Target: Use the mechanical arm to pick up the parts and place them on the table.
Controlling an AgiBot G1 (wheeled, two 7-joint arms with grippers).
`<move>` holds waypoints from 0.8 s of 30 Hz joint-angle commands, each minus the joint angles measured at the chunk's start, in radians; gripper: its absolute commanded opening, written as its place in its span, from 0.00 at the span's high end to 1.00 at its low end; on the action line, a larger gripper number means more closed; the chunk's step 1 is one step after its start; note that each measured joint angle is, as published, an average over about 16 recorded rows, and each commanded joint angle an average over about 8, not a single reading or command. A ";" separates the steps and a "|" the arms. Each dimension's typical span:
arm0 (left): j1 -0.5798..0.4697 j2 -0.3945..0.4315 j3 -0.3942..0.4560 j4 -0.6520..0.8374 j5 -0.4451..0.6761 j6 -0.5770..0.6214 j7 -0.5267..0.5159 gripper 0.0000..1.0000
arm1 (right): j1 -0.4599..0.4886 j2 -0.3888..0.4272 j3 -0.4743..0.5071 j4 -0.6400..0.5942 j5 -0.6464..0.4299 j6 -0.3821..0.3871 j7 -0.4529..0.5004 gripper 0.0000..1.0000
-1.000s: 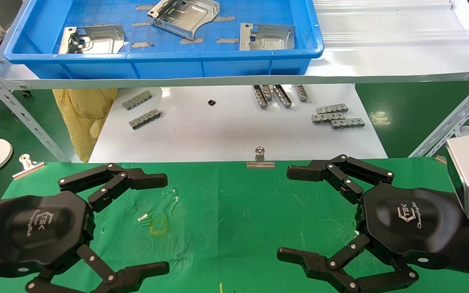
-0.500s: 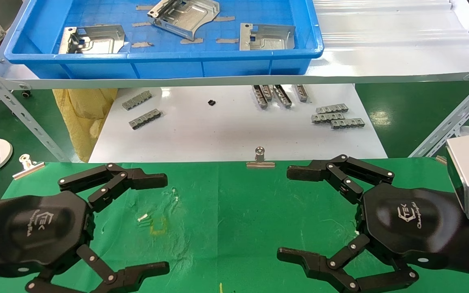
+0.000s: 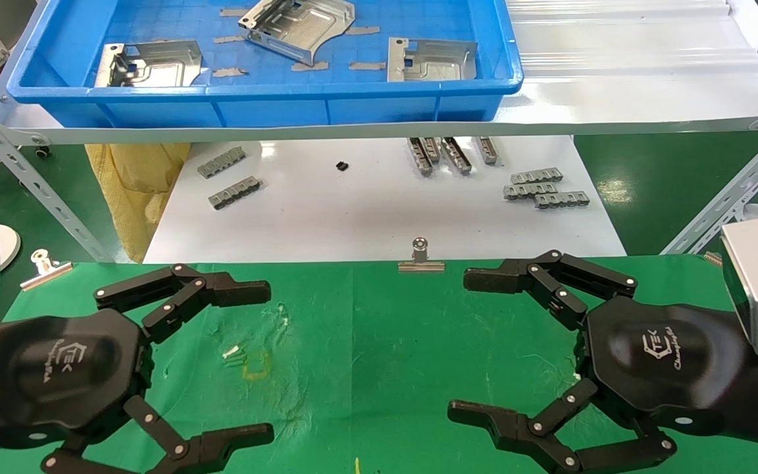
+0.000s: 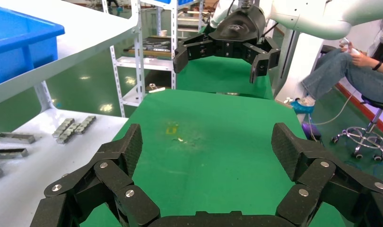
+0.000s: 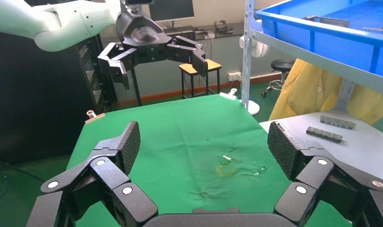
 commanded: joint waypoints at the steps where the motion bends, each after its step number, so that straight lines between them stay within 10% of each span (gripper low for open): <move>1: 0.000 0.000 0.000 0.000 0.000 0.000 0.000 0.00 | 0.000 0.000 0.000 0.000 0.000 0.000 0.000 0.00; 10: 0.000 0.000 0.000 0.000 0.000 0.000 0.000 0.00 | 0.000 0.000 0.000 0.000 0.000 0.000 0.000 0.00; 18: 0.000 0.000 0.000 0.000 0.000 0.000 0.000 0.00 | 0.000 0.000 0.000 0.000 0.000 0.000 0.000 1.00; 24: 0.000 0.000 0.000 0.000 0.000 0.000 0.000 0.00 | 0.000 0.000 0.000 0.000 0.000 0.000 0.000 1.00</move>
